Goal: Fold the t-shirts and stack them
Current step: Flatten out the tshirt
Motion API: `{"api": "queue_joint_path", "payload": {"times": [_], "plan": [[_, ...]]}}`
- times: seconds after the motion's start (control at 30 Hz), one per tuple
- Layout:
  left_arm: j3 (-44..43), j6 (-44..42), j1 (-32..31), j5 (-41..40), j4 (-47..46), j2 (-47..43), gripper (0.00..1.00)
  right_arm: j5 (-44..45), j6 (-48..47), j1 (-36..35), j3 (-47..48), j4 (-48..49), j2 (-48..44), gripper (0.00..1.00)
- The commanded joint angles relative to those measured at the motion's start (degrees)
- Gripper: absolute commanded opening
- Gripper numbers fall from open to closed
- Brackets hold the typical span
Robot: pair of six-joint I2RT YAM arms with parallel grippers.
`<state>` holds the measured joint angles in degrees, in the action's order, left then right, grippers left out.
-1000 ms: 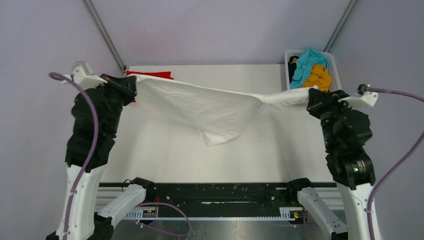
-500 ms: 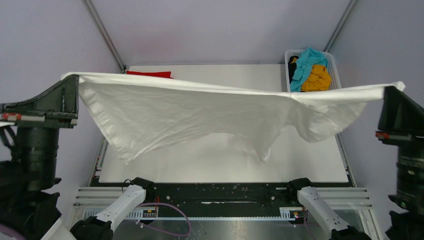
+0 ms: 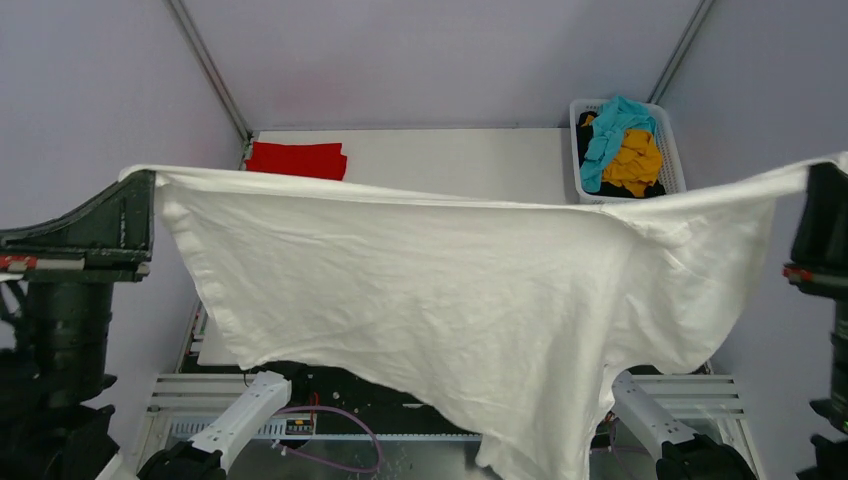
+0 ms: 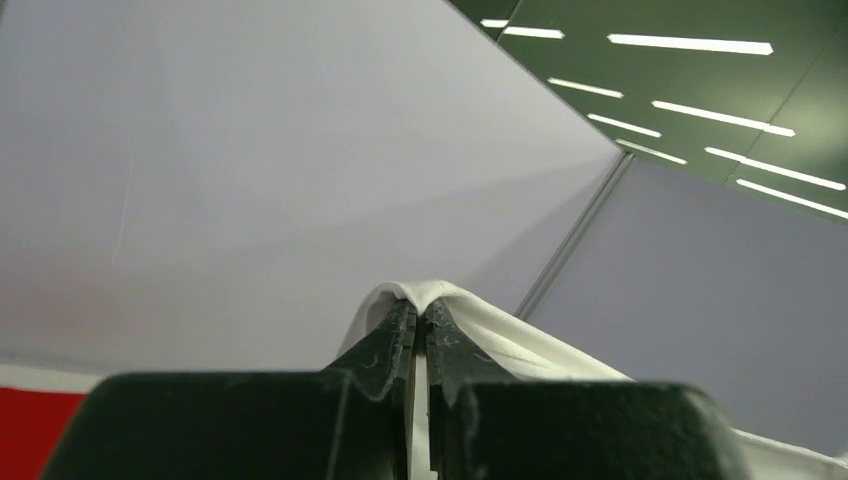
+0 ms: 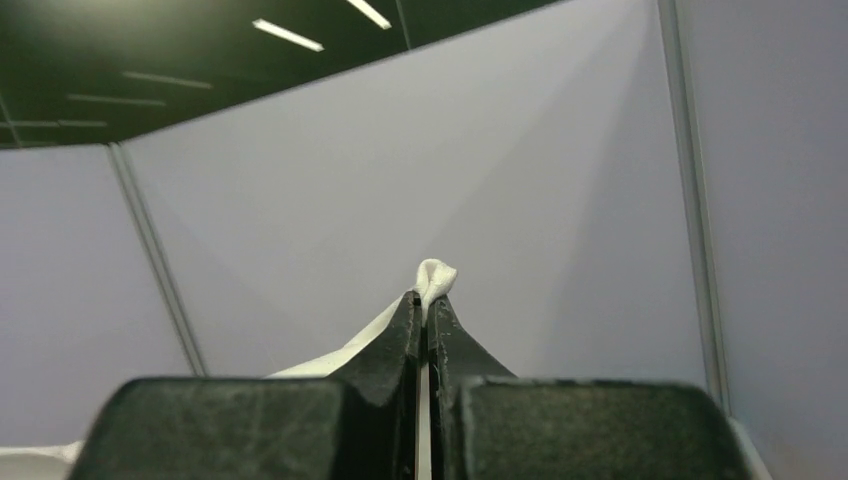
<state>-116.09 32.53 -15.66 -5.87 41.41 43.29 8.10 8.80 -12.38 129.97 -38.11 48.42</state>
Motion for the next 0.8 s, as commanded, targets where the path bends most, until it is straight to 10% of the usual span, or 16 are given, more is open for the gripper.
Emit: {"api": "queue_joint_path", "payload": {"times": [0.0,0.43,0.77], "plan": [[8.21,-1.54,0.1,-6.07,-3.16,2.63,0.0,5.67,-4.1,-0.19,-12.1,5.78,1.75,0.0],[51.15,1.19,1.43,-28.25,-22.54,18.17,0.0,16.92,2.96,-0.2,-62.55,30.48,7.45,0.0],[35.58,2.34,6.77,-24.11,-18.58,56.77,0.0,11.68,7.3,-0.19,-64.88,43.18,36.95,0.0]]}}
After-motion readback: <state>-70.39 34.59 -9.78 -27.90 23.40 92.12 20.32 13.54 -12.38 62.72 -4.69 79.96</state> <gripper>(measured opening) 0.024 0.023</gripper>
